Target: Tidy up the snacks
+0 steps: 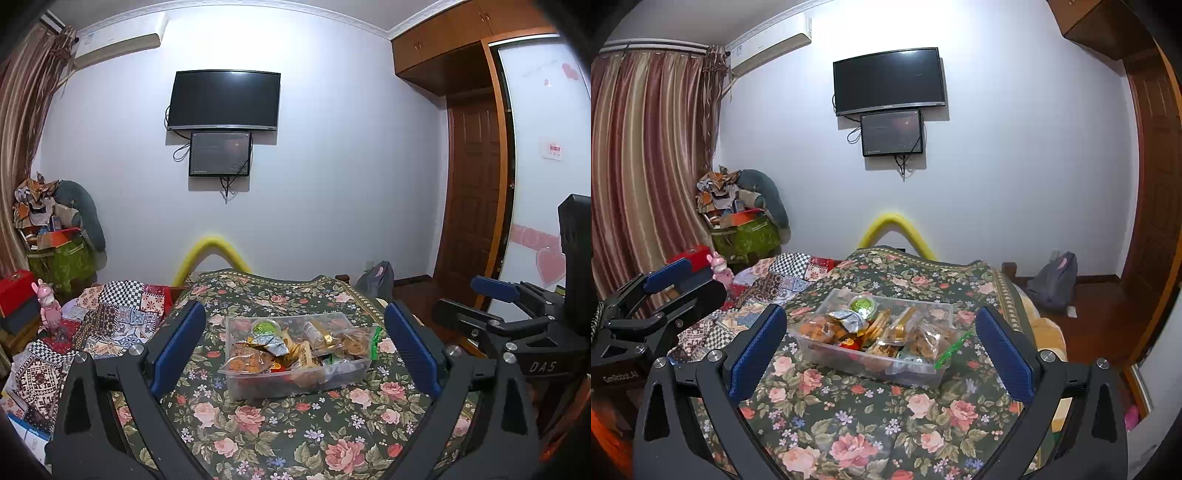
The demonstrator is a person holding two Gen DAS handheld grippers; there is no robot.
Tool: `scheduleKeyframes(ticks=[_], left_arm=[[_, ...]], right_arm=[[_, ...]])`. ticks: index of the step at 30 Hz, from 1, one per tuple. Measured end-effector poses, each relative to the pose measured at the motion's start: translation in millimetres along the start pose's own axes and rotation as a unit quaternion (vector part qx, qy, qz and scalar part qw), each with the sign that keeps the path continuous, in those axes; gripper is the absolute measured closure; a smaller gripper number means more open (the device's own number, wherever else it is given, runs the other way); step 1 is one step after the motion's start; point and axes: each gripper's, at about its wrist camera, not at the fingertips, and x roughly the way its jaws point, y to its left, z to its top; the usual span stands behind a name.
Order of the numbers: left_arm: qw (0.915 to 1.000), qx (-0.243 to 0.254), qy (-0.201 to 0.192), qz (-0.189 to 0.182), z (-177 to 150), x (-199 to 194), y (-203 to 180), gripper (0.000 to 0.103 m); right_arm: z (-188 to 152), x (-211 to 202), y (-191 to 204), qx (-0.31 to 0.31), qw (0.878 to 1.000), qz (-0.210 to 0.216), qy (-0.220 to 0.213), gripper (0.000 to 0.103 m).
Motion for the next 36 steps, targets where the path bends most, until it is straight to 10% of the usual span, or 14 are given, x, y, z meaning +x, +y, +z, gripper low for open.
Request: scheduleKeyframes(ticks=[36], left_arm=[[1.0000,-0.001,0.004,0.004,1,0,-2,0.000]], right_arm=[[6,-11,-2,0.008,1.000,-0.011,-0.020,0.000]])
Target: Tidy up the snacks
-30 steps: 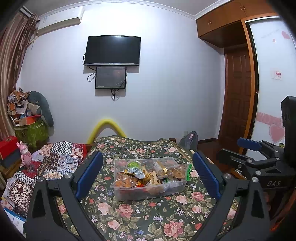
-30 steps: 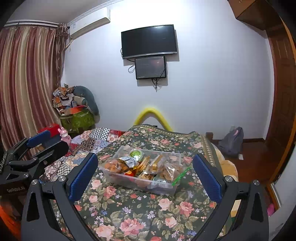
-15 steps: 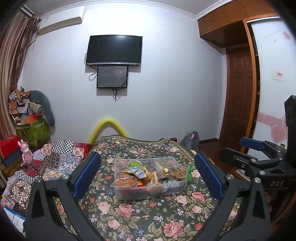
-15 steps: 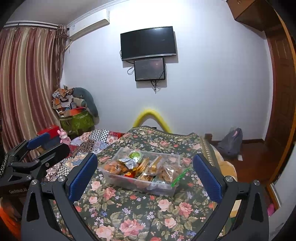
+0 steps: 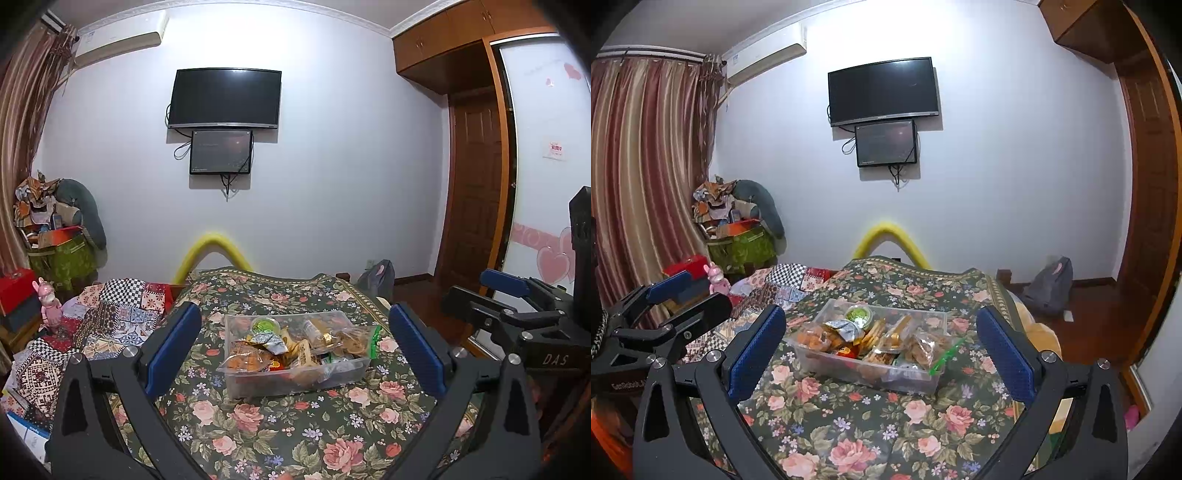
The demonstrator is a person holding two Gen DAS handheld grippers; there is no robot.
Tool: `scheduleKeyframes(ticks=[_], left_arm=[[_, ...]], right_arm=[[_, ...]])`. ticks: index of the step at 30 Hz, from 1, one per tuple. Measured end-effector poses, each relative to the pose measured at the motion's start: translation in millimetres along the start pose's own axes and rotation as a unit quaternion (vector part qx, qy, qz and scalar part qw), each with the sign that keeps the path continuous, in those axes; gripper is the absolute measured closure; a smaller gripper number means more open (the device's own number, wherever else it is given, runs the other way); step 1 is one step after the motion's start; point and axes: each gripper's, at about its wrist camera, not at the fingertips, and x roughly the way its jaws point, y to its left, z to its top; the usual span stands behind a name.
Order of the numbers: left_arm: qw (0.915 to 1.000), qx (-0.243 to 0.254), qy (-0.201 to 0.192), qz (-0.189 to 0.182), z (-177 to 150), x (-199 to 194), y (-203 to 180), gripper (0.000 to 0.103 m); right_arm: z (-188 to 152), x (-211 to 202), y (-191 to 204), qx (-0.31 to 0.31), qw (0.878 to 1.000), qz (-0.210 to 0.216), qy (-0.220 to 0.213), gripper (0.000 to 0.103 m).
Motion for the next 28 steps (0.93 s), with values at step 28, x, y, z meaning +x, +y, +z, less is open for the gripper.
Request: scheduleKeyframes(ticks=[28], left_arm=[[0.9999,-0.004,0.015,-0.006,-1.4,3.6,-0.3,0.000]], right_arm=[[0.7,-1.7,-0.1,-0.002,1.000,-0.003,-0.005,0.000]])
